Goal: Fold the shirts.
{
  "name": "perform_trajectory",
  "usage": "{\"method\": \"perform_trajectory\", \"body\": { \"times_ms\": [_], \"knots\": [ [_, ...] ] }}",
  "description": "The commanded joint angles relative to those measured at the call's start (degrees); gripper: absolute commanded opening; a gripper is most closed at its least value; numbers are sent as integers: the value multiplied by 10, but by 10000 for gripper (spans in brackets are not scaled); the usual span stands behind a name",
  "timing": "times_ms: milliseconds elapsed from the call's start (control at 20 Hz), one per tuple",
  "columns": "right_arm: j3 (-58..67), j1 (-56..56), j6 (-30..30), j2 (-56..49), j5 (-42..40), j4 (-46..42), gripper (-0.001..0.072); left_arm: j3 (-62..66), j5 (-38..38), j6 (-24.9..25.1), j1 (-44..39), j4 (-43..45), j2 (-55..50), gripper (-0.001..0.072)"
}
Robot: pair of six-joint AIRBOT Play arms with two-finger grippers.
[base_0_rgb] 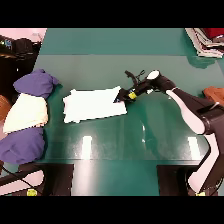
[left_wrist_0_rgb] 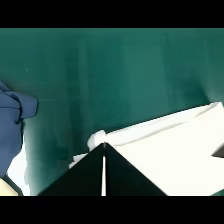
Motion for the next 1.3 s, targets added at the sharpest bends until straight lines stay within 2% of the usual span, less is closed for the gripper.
{"method": "perform_trajectory", "body": {
  "times_ms": [0, 150, 300, 550, 700, 950, 1250],
  "knots": [
    [60, 20, -16, -20, 4, 10, 16, 0, -15, 0, 0, -11, 0, 29],
    [89, -21, -17, 5, 1, 10, 15, 0, -19, 0, -16, -24, 0, 29],
    [90, -107, 6, 65, -18, -6, 15, 0, -18, 0, -77, -24, 0, 29],
    [90, -318, 33, 180, 24, -133, 15, 0, 28, 1, -200, -24, 0, 29],
    [90, -451, 33, 224, 37, -170, 15, 0, 85, 0, -258, -24, 0, 29],
    [90, -626, 33, 228, 39, -168, 15, 0, 167, 0, -321, -24, 0, 30],
    [90, -686, 32, 214, 23, -163, 15, 0, 177, -1, -328, -27, -1, 29]
  ]
}}
